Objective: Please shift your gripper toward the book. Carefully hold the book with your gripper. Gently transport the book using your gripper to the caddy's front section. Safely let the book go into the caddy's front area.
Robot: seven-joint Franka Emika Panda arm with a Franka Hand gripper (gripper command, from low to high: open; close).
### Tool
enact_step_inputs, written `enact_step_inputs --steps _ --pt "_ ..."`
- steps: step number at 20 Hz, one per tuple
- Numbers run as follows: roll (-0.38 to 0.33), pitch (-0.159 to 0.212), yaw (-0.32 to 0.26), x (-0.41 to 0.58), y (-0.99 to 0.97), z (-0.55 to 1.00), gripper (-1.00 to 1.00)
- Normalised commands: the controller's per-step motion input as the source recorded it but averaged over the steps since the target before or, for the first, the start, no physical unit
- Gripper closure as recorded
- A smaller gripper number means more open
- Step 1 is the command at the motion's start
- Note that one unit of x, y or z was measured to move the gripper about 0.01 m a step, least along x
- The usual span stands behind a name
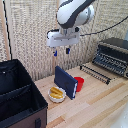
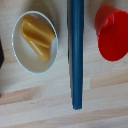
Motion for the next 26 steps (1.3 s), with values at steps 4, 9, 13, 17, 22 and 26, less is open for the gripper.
enact_step_inputs --steps 4,9,13,17,22,26 --pt "0.092 -0.001 -0.038 0.001 -0.36 -0.41 -1.0" --pt "0.106 0.0 -0.05 0.003 -0.36 -0.46 -1.0" --pt "0.046 0.001 -0.036 0.0 -0.15 -0.29 -1.0" --pt "0.013 0.021 -0.025 0.0 -0.04 -0.3 -1.0" --pt "0.002 0.039 -0.043 0.0 0.0 -0.33 -1.0" --pt "0.01 0.044 -0.042 0.0 0.0 -0.39 -1.0"
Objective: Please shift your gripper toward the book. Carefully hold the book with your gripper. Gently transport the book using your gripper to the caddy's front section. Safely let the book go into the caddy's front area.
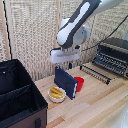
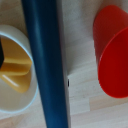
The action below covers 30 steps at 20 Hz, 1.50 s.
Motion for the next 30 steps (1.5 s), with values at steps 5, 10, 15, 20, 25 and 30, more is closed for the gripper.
enact_step_inputs --steps 5,10,15,20,25,30 --pt "-0.01 0.079 -0.037 0.021 0.13 -0.33 -1.0" --pt "-0.045 0.058 -0.031 0.034 0.23 -0.18 1.0" --pt "-0.033 0.041 0.0 0.0 0.16 -0.09 1.0" --pt "-0.036 0.026 0.0 0.021 0.13 -0.1 1.0" --pt "-0.001 0.0 0.046 0.127 0.01 -0.05 1.0" --pt "0.0 0.029 -0.103 0.152 0.1 0.3 1.0"
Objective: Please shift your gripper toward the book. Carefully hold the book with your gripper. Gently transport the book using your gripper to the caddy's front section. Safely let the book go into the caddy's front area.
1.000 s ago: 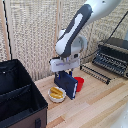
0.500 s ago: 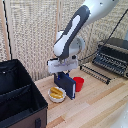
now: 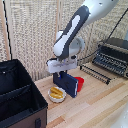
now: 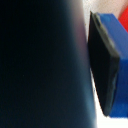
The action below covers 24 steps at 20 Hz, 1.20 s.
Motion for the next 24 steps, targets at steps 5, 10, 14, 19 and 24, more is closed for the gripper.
enact_step_inputs --steps 5,10,14,19,24 --pt "-0.001 0.046 -0.216 0.295 0.08 0.68 1.0" --pt "0.0 0.1 -0.146 0.493 0.0 0.93 1.0" --pt "0.0 0.122 -0.052 0.537 0.0 0.97 1.0" --pt "0.0 0.123 -0.054 0.505 0.0 0.95 1.0" --pt "0.002 0.132 -0.114 0.291 0.01 0.87 1.0"
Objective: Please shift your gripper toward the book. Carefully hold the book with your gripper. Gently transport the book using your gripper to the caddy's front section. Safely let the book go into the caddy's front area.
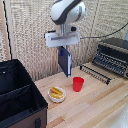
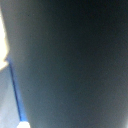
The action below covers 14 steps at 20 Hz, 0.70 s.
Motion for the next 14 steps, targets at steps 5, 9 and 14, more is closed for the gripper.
enact_step_inputs --steps 5,9,14 --pt "0.027 0.018 -0.238 -0.033 0.02 0.81 1.0" --pt "0.0 -0.012 -0.339 -0.015 0.0 0.78 1.0" --pt "-0.001 -0.012 -0.329 -0.019 0.06 0.66 1.0"
